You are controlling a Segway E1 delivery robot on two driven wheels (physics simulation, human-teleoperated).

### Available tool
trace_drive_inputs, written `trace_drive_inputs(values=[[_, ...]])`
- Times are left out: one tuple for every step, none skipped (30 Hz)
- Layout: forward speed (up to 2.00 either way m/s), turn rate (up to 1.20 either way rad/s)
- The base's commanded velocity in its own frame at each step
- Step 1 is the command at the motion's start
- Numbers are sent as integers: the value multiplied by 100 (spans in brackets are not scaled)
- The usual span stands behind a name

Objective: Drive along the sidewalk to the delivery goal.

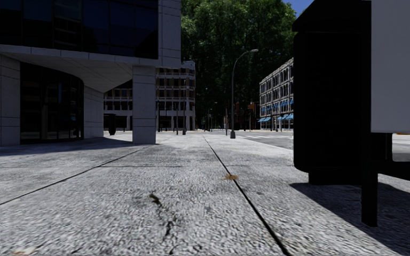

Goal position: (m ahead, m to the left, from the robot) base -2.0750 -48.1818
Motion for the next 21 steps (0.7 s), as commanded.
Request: trace_drive_inputs(values=[[199, 0], [199, 0], [199, 0], [199, 0], [199, 0], [199, 0], [199, 0], [199, 0], [199, 0], [199, 0], [199, 0], [199, 0], [199, 0], [199, 0], [199, 0], [199, 0], [199, 0], [199, 0], [199, 0], [199, 0], [199, 0]])
